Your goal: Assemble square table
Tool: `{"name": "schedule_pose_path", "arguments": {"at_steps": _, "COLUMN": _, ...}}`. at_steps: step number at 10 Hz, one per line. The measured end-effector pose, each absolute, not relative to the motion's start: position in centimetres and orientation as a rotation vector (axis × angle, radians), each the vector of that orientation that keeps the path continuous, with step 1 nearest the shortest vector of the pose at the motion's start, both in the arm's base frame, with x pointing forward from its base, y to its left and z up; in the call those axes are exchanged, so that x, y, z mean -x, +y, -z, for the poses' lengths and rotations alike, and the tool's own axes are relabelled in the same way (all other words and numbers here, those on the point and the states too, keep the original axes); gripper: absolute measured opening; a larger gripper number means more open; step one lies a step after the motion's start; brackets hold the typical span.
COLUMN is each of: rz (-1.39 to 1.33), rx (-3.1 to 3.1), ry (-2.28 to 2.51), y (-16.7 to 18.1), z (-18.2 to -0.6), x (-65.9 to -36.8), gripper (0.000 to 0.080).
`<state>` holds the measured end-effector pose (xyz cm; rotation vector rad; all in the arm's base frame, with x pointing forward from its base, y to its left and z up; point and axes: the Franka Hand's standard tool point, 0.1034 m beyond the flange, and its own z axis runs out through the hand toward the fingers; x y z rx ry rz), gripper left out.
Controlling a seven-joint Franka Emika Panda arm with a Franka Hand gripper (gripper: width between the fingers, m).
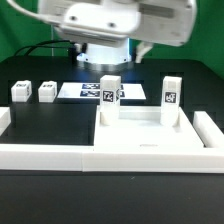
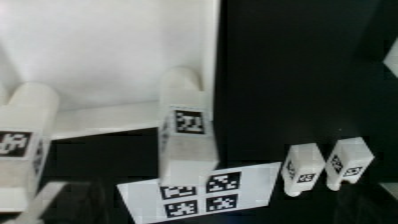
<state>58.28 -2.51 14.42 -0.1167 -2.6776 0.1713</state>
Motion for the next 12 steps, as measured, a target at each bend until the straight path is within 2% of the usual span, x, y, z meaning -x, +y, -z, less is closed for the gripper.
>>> {"name": "schedule_pose_path", "arguments": {"at_steps": 6, "rz": -0.273, "rx": 0.580, "ry": -2.616, "y": -2.3, "z": -14.1, "x": -57.8, "gripper": 0.0649}}
{"name": "schedule_pose_path", "arguments": {"at_steps": 9, "rz": -0.439, "rx": 1.066, "ry": -2.407, "y": -6.9, "z": -14.0, "x": -55.1, "gripper": 0.0649}}
{"name": "schedule_pose_path", "arguments": {"at_steps": 11, "rz": -0.529, "rx": 1.295, "ry": -2.275, "y": -9.6, "z": -12.7, "x": -53.3, "gripper": 0.0649}}
{"name": "schedule_pose_path", "arguments": {"at_steps": 12, "rz": -0.570, "rx": 1.406, "ry": -2.210, "y": -9.8, "z": -12.2, "x": -52.7, "gripper": 0.0649}}
